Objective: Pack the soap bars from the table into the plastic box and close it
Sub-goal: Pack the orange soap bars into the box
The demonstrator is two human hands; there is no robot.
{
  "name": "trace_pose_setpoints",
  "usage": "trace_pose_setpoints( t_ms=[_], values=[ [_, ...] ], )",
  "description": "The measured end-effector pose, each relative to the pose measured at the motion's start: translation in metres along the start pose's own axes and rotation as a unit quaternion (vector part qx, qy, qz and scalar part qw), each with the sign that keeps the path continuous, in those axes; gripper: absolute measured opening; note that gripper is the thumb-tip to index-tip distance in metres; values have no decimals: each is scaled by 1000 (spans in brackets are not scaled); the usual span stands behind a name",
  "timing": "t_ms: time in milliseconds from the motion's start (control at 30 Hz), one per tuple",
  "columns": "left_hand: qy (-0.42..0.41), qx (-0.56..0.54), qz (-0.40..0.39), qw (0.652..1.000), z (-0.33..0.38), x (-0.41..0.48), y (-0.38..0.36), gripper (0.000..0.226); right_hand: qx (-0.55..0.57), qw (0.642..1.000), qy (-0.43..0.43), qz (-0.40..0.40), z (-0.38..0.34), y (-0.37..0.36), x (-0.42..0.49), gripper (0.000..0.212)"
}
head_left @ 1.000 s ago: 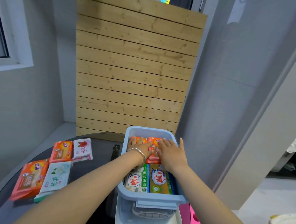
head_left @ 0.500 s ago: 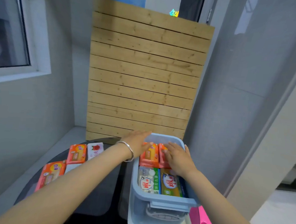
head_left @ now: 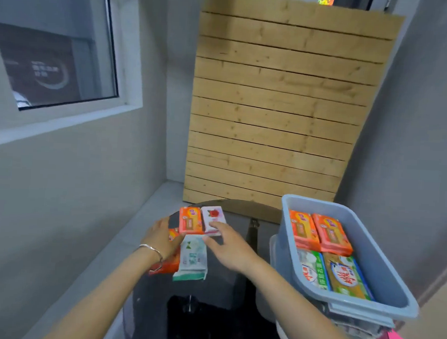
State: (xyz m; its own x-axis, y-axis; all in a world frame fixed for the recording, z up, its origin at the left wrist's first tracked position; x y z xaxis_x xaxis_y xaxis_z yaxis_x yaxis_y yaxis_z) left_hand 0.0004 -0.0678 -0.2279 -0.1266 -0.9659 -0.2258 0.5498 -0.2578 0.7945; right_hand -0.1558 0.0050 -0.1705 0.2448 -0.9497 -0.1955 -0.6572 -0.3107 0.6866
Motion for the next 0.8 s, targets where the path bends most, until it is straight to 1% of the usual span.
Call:
trace_pose_setpoints(
  t_ms=[67,133,200,267,333,400,467,500,567,600,633,700,800],
  values=[
    [51,-37,6,998,-27,2,-2,78,62,997,-34,-21,8,-15,17,43],
    [84,-79,21,993,-52,10,-7,80,109,992,-57,-33,19,-30,34,38],
    [97,-113,24,989,-68,18,-17,84,128,989,-69,-32,30,-43,50,37],
    [96,-119,28,988,-72,18,-25,88,136,988,-71,-18,35,-50,64,39],
    [95,-113,32,989,-72,14,-28,92,132,988,-76,-2,34,-51,76,44],
    [111,-152,35,982,-78,14,-29,99,93,992,-83,19,31,-48,89,49],
    [127,-195,33,972,-88,21,-30,104,51,994,-92,35,27,-45,102,50],
    [128,-217,29,967,-94,26,-32,99,38,993,-101,39,26,-44,108,50],
    [111,-280,27,953,-100,35,-32,69,33,992,-119,37,27,-45,120,49],
    [101,-308,28,946,-101,38,-31,58,35,990,-130,33,29,-46,126,48],
    [93,-329,26,939,-102,41,-31,54,36,989,-143,28,30,-46,131,47],
    [89,-352,19,931,-105,46,-29,56,28,986,-164,27,33,-46,144,45],
    [89,-389,19,917,-107,52,-26,58,-6,977,-206,44,37,-44,160,52]
  ],
)
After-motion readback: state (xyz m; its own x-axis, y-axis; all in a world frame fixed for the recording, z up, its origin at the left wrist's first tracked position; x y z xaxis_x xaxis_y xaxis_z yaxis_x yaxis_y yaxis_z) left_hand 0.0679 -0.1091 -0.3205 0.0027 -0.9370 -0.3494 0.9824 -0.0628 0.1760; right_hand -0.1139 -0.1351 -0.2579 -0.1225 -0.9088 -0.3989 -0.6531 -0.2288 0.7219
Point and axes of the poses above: each hand's wrist, its own x-axis towards the middle knuckle, its own y-axis out of the back of the hand, z = x × y, the point moved 8 cm from there along x, towards the middle knuckle, and after that the axes turned 10 degrees about -z, right-handed, at the moved point
